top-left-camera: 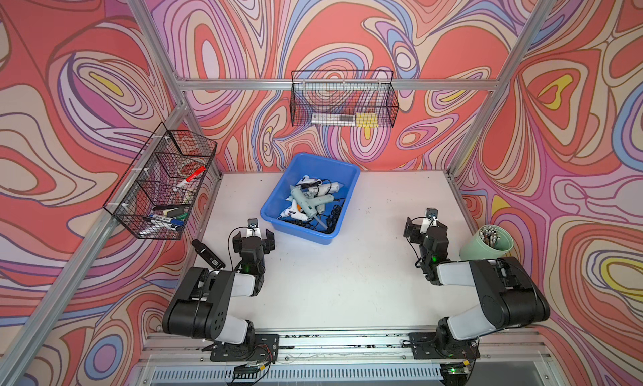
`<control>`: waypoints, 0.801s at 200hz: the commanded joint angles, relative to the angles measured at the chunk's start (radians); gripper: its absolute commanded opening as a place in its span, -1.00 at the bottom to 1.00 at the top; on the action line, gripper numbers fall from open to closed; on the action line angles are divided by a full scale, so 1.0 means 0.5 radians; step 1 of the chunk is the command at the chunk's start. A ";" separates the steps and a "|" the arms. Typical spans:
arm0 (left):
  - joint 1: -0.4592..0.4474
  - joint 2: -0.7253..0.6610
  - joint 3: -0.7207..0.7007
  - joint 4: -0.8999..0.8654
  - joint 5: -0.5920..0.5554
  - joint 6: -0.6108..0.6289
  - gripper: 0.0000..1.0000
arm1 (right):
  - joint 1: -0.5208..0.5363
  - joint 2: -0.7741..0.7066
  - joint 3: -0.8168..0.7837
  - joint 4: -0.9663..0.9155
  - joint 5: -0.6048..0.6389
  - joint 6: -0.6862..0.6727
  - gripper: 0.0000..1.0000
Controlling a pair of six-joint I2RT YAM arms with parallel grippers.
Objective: Put the hot melt glue gun into the storage box
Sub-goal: Reset both arms
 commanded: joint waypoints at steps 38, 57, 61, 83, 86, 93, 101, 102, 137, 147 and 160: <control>0.091 0.102 0.075 0.135 0.401 0.017 0.99 | -0.023 0.262 0.015 0.377 -0.254 -0.045 0.97; 0.159 0.082 0.285 -0.307 0.562 -0.007 0.98 | -0.044 0.296 0.029 0.373 -0.360 -0.063 0.96; 0.186 0.077 0.279 -0.327 0.618 -0.026 0.98 | -0.058 0.283 0.039 0.330 -0.387 -0.058 0.96; 0.230 0.084 0.250 -0.251 0.660 -0.067 0.98 | -0.109 0.291 0.142 0.145 -0.470 -0.023 0.97; 0.230 0.079 0.256 -0.265 0.661 -0.066 0.99 | -0.118 0.296 0.162 0.106 -0.448 0.005 0.96; 0.230 0.086 0.249 -0.246 0.658 -0.068 0.98 | -0.149 0.299 0.198 0.043 -0.404 0.061 0.97; 0.230 0.096 0.241 -0.205 0.658 -0.067 0.99 | -0.170 0.289 0.198 0.030 -0.403 0.089 0.96; 0.230 0.097 0.241 -0.206 0.659 -0.067 0.99 | -0.170 0.289 0.196 0.033 -0.396 0.090 0.97; 0.230 0.086 0.248 -0.237 0.658 -0.067 0.99 | -0.171 0.294 0.190 0.053 -0.366 0.090 0.96; 0.230 0.091 0.244 -0.220 0.655 -0.068 0.98 | -0.171 0.294 0.190 0.055 -0.365 0.089 0.96; 0.232 0.088 0.247 -0.231 0.657 -0.069 0.99 | -0.170 0.294 0.190 0.055 -0.366 0.090 0.96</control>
